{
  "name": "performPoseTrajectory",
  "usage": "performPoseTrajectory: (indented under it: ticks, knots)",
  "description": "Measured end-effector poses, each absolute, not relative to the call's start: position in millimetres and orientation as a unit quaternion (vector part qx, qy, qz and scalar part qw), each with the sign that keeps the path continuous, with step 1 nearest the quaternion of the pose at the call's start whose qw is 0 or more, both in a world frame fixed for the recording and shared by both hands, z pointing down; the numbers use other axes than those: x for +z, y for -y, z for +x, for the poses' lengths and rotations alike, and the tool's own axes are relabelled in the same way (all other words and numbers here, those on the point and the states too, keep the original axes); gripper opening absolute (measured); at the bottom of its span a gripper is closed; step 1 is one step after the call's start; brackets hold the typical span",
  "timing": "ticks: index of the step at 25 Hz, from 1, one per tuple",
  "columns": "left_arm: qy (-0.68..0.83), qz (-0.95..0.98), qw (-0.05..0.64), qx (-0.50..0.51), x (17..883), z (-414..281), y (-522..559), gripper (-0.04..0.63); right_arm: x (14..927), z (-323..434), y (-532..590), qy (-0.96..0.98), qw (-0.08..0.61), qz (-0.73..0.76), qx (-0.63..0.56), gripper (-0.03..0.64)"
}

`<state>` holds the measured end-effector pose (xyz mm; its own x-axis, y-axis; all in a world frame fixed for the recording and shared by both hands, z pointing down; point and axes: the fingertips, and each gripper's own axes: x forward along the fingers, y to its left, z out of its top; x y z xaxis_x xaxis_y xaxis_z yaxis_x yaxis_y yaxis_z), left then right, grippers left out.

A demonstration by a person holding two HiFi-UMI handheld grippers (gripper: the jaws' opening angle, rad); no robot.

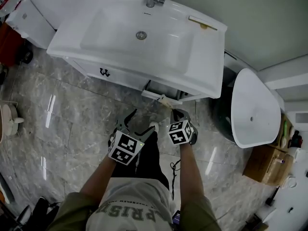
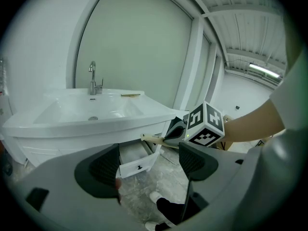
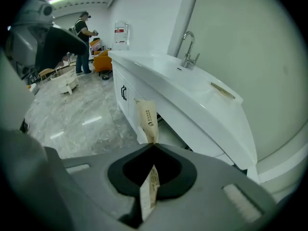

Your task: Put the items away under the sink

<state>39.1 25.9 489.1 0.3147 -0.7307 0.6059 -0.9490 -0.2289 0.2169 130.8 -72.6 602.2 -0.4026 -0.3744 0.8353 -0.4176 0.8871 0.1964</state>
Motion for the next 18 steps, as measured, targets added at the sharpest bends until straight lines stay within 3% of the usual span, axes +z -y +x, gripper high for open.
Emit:
performPoseTrajectory:
  ticks: [18]
  knots:
    - [0.558, 0.753, 0.285, 0.200, 564.3, 33.4, 16.0, 0.371, 708.5, 93.6, 143.1, 0.830, 0.502, 0.208, -0.124, 0.002]
